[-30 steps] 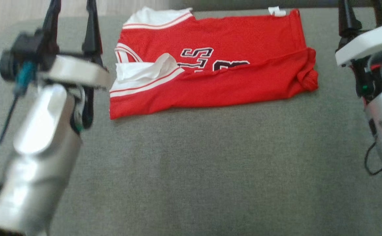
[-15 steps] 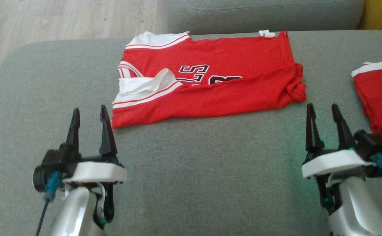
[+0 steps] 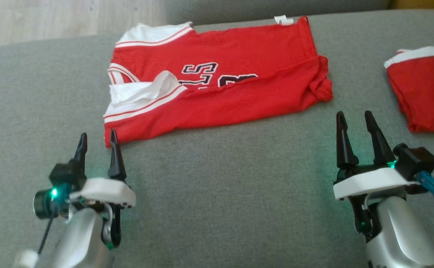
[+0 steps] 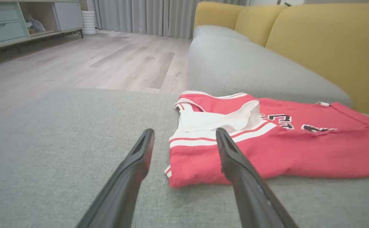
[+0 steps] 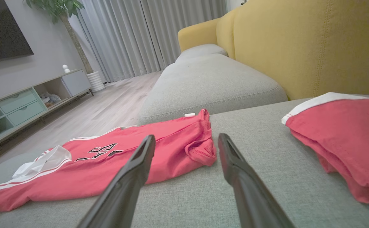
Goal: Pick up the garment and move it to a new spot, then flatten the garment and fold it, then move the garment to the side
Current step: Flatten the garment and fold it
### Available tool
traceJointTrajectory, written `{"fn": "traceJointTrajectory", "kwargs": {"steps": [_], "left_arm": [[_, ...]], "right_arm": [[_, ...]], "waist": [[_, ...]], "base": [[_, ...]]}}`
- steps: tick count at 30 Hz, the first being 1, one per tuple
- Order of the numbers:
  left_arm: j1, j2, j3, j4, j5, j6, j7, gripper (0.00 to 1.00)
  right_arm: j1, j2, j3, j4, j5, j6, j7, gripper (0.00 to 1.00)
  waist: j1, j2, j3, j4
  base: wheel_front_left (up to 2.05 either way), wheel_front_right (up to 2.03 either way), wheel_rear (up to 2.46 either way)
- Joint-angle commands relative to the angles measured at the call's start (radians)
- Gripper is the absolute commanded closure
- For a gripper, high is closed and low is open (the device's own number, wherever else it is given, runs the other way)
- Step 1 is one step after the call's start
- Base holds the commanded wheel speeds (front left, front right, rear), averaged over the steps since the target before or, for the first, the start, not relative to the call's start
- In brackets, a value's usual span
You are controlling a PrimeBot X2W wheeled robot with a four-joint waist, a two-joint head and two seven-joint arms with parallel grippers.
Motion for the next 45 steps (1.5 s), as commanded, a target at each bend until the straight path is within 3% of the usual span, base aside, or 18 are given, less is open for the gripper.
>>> {"fn": "traceJointTrajectory", "kwargs": {"steps": [1,7,18,19,20,28,35,41,45], "left_arm": [[-0.077,0.025,0.041,0.030,0.003,0.003,0.013,0.00],[-0.183,0.054,0.044,0.222,-0.002,0.010,0.077,0.00],[-0.260,0.064,0.041,0.376,-0.023,0.012,0.164,0.00],[-0.265,0.065,0.040,0.384,-0.025,0.009,0.164,0.63],[-0.270,0.066,0.038,0.392,-0.026,0.004,0.163,1.00],[-0.318,0.066,0.016,0.319,-0.012,-0.048,0.016,1.00],[-0.333,0.042,-0.027,0.156,0.031,-0.093,-0.015,1.00],[-0.330,0.015,-0.060,0.093,0.052,-0.110,-0.016,1.00],[-0.329,0.002,-0.078,0.082,0.060,-0.114,-0.016,1.00]], "right_arm": [[-0.039,0.004,0.031,-0.039,0.012,-0.001,-0.009,0.00],[-0.047,0.004,0.050,-0.049,0.023,-0.001,-0.009,0.00],[-0.062,0.004,0.059,-0.056,0.047,-0.001,-0.009,0.00],[-0.062,0.004,0.059,-0.055,0.048,-0.001,-0.009,0.00],[-0.063,0.004,0.058,-0.052,0.049,-0.001,-0.009,0.00],[-0.147,0.004,0.025,0.081,0.008,-0.001,0.018,0.00],[-0.338,0.004,-0.020,0.270,-0.071,-0.001,0.132,0.00],[-0.465,0.004,-0.142,0.430,-0.345,-0.001,0.212,0.00],[-0.499,0.004,-0.247,0.495,-0.461,-0.001,0.255,0.00]], "waist": [[0.0000,-0.0001,0.025,-0.017],[0.0000,-0.0001,0.070,-0.043],[0.0000,-0.0001,0.102,-0.058],[0.0000,-0.0001,0.103,-0.057],[0.0000,-0.0001,0.102,-0.056],[0.0000,-0.0001,0.105,-0.022],[0.0000,-0.0001,0.134,0.028],[0.0000,-0.0001,0.160,0.074],[0.0000,-0.0001,0.167,0.094]], "base": [[0.00,0.00,0.00],[0.00,0.00,0.00],[0.00,0.00,0.00],[0.00,0.00,0.00],[0.00,0.00,0.00],[0.00,0.00,0.00],[0.00,0.00,0.00],[0.00,0.00,0.00],[0.00,0.00,0.00]]}}
